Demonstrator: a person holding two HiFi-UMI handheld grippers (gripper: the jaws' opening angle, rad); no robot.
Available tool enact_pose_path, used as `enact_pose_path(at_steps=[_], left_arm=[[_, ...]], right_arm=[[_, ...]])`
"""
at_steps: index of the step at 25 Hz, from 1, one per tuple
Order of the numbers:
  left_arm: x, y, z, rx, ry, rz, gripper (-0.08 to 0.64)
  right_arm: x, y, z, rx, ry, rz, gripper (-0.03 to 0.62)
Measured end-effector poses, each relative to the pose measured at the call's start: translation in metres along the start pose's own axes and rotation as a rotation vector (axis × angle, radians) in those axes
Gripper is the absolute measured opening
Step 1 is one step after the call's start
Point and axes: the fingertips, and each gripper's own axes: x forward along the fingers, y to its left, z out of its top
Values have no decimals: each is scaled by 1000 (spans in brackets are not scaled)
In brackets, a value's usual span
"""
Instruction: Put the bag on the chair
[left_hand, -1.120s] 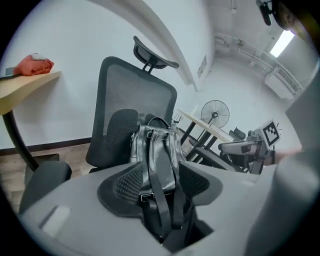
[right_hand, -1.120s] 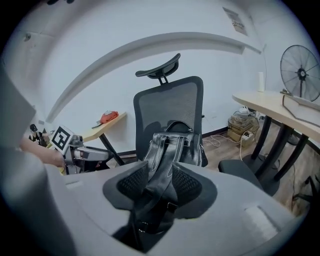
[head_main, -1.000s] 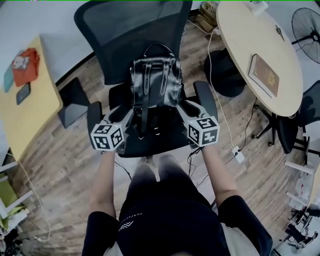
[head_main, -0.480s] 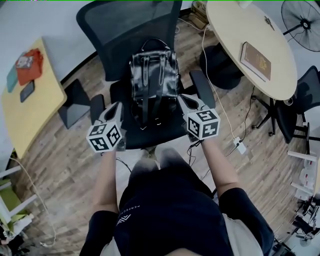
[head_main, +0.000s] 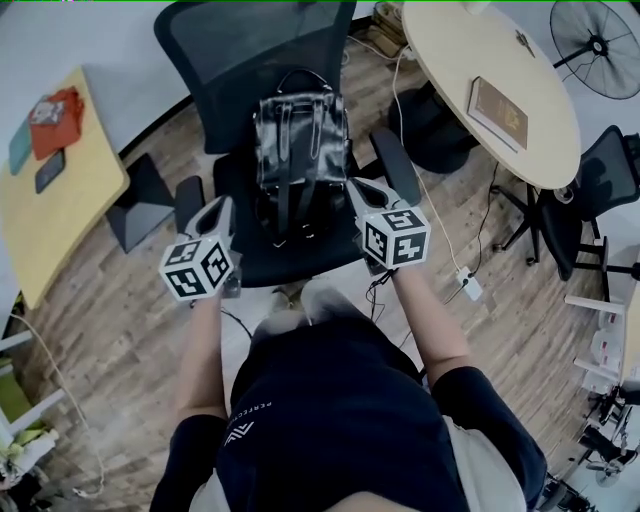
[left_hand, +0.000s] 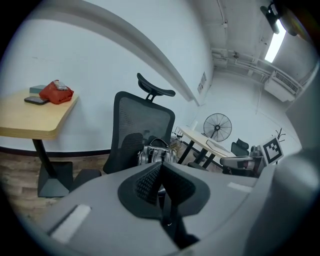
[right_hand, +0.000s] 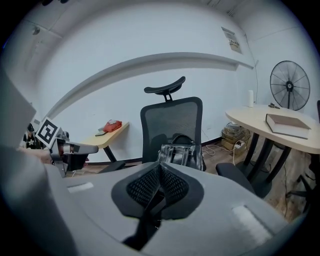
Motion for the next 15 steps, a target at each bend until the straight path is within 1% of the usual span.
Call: enact_pose_path(at_steps=[7,15], left_arm=[[-7,2,-4,-6,10,13,14],[-2,1,-8,-16,24,12,14]], right_arm=[[-3,7,-6,-19,33,12,2],[-1,3,-6,-22,46,-2,2]])
